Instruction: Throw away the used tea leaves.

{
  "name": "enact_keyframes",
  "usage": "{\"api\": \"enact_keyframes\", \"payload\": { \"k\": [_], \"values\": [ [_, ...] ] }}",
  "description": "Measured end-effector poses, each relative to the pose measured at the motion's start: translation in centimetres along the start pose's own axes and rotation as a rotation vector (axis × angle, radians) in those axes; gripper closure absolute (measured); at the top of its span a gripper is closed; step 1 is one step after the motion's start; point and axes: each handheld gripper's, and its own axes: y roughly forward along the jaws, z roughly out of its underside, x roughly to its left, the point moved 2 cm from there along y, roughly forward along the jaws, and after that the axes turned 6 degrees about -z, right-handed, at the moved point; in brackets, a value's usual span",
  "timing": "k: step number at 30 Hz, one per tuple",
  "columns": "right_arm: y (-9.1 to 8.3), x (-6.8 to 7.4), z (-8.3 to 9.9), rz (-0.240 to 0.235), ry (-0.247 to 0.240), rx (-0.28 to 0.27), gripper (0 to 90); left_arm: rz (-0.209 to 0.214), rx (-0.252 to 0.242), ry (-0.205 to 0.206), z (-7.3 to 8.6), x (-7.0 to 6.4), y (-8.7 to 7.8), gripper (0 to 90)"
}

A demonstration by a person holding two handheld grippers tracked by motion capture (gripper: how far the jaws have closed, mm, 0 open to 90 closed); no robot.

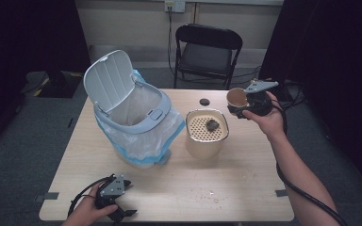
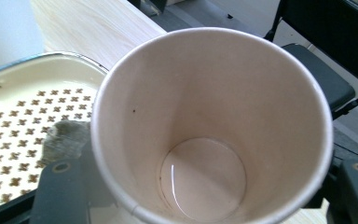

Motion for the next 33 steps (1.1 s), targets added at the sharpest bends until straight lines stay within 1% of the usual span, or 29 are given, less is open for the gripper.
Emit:
{"api": "enact_keyframes", "payload": {
  "k": [6,8,11,12,13,18,22,23,25,29,33],
  "values": [
    [-0.3,0.4,-0.6,-0.015,-0.003,0.009,27.9,0.000,0.001,0.001,0.0,0.0,0.0,0.0],
    [-0.4,0.5,-0.9,-0.029,0.004,0.007,27.9,0.000,0.000,0.001,0.0,0.0,0.0,0.0],
    [-0.5,0.7,-1.3,-0.043,0.007,0.020,27.9,0.000,0.000,0.000,0.0,0.0,0.0,0.0],
    [-0.6,0.8,-1.4,-0.045,0.008,0.022,27.9,-0.001,0.003,0.008,0.0,0.1,0.0,0.0],
    [-0.6,0.8,-1.5,-0.049,0.002,0.022,27.9,-0.002,0.000,0.003,0.0,0.0,0.0,0.0],
    [-0.9,1.3,-2.3,-0.066,0.003,0.023,27.9,-0.001,0.003,0.008,0.0,0.1,0.0,0.0],
    [-1.0,1.7,-2.9,-0.082,-0.001,0.020,27.9,-0.001,0.000,0.002,0.0,0.0,0.0,0.0],
    [-1.0,1.8,-3.1,-0.084,0.000,0.017,27.9,-0.001,0.003,0.007,0.0,0.0,0.0,0.0],
    [-1.1,2.0,-3.6,-0.097,-0.005,0.017,27.9,-0.001,0.003,0.007,0.0,0.0,0.0,0.0],
    [-1.1,2.5,-4.4,-0.107,-0.017,0.017,27.9,0.004,0.002,0.007,0.0,0.1,0.0,0.0],
    [-1.1,3.0,-5.4,-0.135,-0.017,0.014,27.9,0.004,0.000,0.003,0.0,0.0,0.0,0.0]
  ]
}}
